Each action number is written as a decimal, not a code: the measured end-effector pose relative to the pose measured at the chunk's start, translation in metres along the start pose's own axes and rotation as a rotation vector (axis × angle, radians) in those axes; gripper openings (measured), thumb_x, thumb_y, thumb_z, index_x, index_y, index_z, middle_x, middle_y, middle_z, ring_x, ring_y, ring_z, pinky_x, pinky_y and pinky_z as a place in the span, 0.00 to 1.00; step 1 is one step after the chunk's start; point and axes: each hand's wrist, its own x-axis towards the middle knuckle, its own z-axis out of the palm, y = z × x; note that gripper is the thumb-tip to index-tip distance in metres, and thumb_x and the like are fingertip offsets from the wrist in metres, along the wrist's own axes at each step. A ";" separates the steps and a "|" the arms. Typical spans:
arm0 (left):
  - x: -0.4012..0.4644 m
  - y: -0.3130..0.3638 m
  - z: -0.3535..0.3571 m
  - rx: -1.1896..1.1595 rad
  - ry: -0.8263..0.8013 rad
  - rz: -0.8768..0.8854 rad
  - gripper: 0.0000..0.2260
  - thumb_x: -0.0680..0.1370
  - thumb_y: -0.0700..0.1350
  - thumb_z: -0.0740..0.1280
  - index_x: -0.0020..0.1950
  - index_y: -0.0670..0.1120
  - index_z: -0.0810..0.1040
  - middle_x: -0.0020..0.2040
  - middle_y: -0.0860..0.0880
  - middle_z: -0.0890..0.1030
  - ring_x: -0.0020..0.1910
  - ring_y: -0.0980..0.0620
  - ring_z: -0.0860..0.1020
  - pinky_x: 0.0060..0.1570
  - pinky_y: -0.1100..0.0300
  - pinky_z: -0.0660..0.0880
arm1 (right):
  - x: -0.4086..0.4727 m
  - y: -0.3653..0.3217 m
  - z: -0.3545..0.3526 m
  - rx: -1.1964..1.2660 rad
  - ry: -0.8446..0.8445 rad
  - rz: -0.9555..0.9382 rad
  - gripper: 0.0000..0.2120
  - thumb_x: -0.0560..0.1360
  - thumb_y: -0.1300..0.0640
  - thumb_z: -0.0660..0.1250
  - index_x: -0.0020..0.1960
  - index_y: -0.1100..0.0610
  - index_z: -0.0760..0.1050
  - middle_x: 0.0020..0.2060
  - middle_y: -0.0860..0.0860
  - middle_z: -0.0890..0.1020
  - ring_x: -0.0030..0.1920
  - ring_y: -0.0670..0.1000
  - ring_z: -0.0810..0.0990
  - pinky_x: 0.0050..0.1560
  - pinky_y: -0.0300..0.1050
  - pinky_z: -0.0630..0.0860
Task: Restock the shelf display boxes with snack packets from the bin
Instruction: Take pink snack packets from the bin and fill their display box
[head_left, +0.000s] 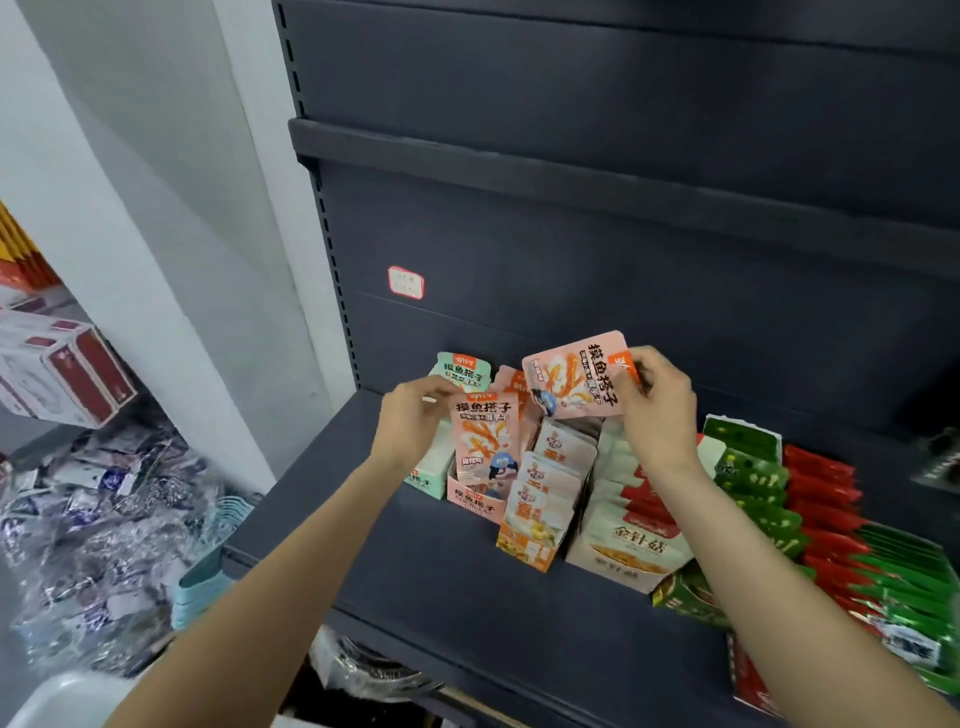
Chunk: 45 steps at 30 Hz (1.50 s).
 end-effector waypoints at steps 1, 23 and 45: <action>0.000 -0.001 0.002 0.003 -0.043 0.008 0.07 0.77 0.38 0.66 0.47 0.46 0.82 0.47 0.50 0.83 0.46 0.55 0.79 0.44 0.72 0.72 | 0.003 0.001 0.001 0.005 -0.013 0.006 0.05 0.78 0.62 0.62 0.51 0.58 0.76 0.45 0.48 0.80 0.47 0.46 0.78 0.39 0.33 0.71; 0.002 -0.021 -0.001 0.232 -0.329 0.102 0.02 0.76 0.43 0.68 0.47 0.49 0.80 0.48 0.54 0.83 0.41 0.67 0.76 0.45 0.76 0.69 | 0.017 -0.004 0.034 0.062 -0.301 -0.046 0.09 0.77 0.62 0.65 0.56 0.55 0.78 0.49 0.46 0.81 0.50 0.43 0.79 0.41 0.32 0.74; 0.005 -0.025 0.002 0.034 -0.261 0.041 0.03 0.76 0.43 0.68 0.49 0.48 0.80 0.51 0.55 0.78 0.48 0.60 0.76 0.34 0.77 0.72 | -0.010 0.018 0.078 -0.348 -0.537 -0.041 0.12 0.76 0.62 0.67 0.57 0.54 0.80 0.56 0.50 0.82 0.56 0.47 0.78 0.57 0.42 0.74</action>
